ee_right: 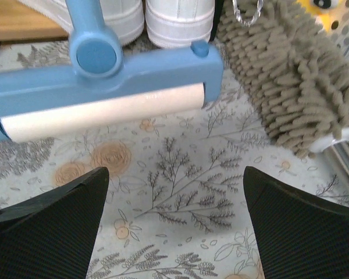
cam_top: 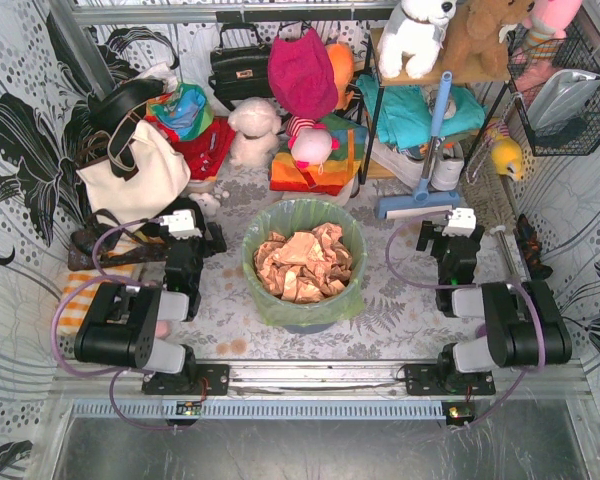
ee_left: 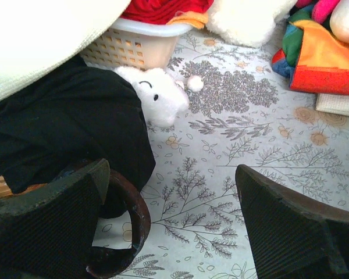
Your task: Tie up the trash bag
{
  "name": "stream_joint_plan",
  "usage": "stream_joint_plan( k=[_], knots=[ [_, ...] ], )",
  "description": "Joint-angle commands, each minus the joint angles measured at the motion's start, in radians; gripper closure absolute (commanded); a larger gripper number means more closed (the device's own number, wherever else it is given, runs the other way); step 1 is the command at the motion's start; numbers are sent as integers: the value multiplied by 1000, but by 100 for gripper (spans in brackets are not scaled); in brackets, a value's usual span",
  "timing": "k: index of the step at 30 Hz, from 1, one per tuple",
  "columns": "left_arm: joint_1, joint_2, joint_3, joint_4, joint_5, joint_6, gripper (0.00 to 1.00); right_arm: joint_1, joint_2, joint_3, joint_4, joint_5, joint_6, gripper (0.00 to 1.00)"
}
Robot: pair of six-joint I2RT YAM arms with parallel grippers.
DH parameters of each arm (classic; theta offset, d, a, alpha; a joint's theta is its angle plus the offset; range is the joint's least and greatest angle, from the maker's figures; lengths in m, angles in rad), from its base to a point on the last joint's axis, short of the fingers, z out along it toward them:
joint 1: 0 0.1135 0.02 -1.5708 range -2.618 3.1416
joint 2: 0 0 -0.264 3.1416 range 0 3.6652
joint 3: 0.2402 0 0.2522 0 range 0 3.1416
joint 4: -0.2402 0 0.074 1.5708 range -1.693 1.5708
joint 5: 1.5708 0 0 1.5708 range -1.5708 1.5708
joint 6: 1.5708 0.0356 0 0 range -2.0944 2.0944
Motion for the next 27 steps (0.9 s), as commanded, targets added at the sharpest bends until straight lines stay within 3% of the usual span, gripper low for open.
stream_joint_plan(
  k=[1,8,12,19,27],
  knots=[
    [-30,-100,52,-87,-107,16,2,-6,-121,79,-219,-14,-19,3],
    [-134,-270,192,-473,-376,-41,2,-6,-259,263,-630,-89,79,3],
    [-143,-322,302,-693,-470,-239,2,-6,-252,450,-986,-120,209,3],
    [-143,-372,520,-1102,-376,-351,2,-6,-200,724,-1360,-287,320,1],
    [-144,-511,674,-1448,-135,-374,2,-5,-253,886,-1564,-520,436,13]
  ],
)
